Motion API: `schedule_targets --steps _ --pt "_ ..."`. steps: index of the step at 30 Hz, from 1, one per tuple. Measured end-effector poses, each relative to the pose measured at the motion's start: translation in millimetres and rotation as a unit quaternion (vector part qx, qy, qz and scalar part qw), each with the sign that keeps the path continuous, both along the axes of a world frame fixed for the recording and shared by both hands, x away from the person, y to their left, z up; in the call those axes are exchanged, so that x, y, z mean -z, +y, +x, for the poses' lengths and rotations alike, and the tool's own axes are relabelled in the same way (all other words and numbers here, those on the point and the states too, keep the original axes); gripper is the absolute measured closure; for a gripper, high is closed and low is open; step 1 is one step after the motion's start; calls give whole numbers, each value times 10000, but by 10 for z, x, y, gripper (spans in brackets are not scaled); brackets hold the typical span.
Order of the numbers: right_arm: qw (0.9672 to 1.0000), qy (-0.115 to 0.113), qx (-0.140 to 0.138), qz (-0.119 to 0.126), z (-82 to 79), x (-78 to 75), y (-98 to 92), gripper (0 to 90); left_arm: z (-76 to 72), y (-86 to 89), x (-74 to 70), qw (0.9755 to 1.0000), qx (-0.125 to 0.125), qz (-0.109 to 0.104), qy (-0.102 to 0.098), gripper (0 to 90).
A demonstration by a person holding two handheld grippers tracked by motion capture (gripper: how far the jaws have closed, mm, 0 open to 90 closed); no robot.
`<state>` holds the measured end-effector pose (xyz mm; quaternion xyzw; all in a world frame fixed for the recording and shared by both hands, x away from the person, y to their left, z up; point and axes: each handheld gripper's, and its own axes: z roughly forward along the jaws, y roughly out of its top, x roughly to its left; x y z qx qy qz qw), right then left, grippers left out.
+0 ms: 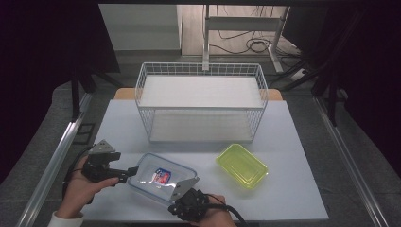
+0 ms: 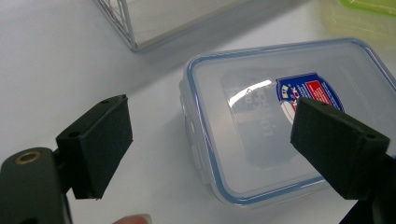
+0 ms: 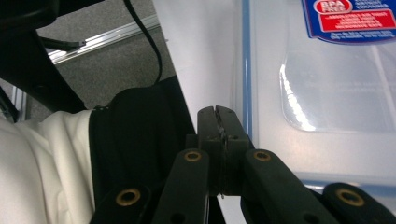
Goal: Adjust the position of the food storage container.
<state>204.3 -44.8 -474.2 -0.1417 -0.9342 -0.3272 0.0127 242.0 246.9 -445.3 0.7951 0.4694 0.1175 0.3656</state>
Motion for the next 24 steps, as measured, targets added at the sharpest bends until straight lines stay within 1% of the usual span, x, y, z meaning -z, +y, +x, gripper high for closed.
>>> schedule_targets --steps 9,17,18,24 --pt "9996 -94 276 -20 142 -2 -127 891 3 6 4 10000 0 1 -4 129" --pt "9989 -152 430 -48 226 10 -204 891 5 -2 9 10000 -15 2 7 128" --pt "9987 -147 497 -37 243 9 -222 891 5 -2 9 10000 -15 1 8 129" --pt "9980 -176 610 -17 294 16 -266 891 5 -1 8 10000 -18 -2 7 128"
